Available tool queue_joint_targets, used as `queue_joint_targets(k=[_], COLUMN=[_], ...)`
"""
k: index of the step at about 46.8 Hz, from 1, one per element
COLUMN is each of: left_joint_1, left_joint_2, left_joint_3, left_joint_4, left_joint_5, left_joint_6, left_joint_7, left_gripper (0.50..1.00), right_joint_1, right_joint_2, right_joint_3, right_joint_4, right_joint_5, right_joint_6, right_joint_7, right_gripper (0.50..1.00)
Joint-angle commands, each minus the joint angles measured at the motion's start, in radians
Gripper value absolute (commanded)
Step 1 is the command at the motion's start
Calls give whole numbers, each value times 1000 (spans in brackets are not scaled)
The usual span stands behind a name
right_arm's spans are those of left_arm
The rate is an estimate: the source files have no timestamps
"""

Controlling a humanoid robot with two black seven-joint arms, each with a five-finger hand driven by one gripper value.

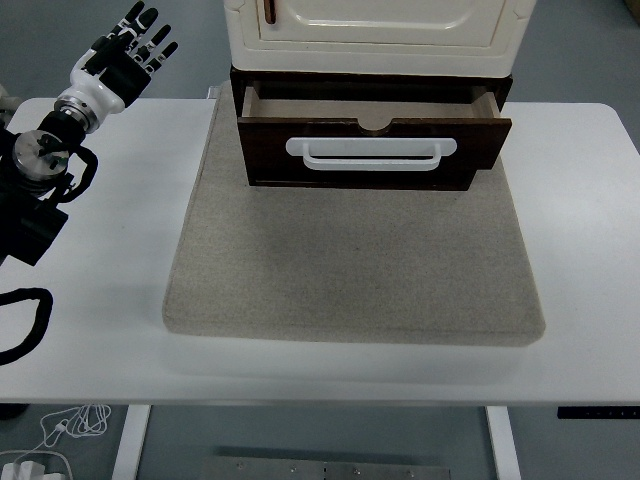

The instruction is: Open the drawer under the combination cabinet

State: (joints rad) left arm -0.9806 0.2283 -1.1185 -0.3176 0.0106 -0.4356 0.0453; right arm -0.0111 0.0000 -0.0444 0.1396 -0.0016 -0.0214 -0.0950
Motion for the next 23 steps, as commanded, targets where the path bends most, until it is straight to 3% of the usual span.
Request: queue_joint_targets(k=[1, 23], left_joint_1=[5, 8], left_joint_2=[-9, -60], left_joint_3=[-1, -3], left_joint_4=[0, 0], left_joint_5=[-11, -97], left_joint_6=[-8, 3], left_joint_7=[-2, -62], left_gripper=[1000, 1000], right_joint_1=[-1, -4], right_joint_2=[0, 0], right_joint_3=[0, 0], right_joint_4=[0, 1], right_joint_5=[0, 0], right_joint_6=[0, 0], right_joint_7=[0, 0], right_gripper=[928, 928])
